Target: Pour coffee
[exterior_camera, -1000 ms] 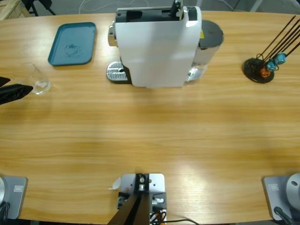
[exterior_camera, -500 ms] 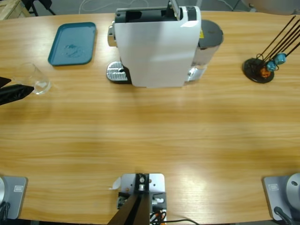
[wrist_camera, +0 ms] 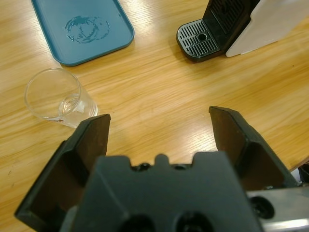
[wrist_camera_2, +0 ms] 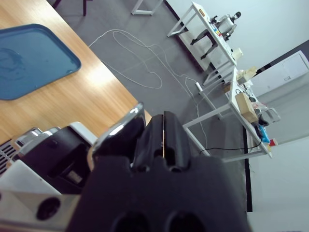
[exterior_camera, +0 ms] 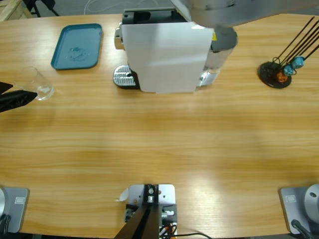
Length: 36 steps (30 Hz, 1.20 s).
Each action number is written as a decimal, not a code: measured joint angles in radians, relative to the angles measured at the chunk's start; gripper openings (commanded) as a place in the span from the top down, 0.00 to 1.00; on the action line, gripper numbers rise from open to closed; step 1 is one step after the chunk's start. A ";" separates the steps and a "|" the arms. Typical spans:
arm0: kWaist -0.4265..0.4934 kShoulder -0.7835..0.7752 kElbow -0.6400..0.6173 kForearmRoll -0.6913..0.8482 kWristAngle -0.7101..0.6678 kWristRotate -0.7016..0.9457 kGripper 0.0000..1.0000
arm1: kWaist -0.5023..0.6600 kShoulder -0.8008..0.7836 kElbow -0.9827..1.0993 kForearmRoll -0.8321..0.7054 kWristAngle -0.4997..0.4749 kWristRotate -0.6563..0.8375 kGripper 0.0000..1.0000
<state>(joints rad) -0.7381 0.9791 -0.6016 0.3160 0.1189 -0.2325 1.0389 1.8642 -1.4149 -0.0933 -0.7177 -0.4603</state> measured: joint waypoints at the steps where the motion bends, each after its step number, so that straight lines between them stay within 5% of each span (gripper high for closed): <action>1: 0.000 0.001 0.000 0.000 0.000 0.000 0.12 | 0.000 0.005 0.000 -0.002 0.000 0.005 1.00; 36: 0.000 0.001 0.000 0.000 0.000 0.000 0.12 | 0.014 0.083 0.082 -0.094 0.035 0.185 1.00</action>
<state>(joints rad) -0.7381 0.9805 -0.6016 0.3160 0.1189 -0.2325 1.0531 1.9471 -1.3331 -0.1871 -0.6827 -0.2749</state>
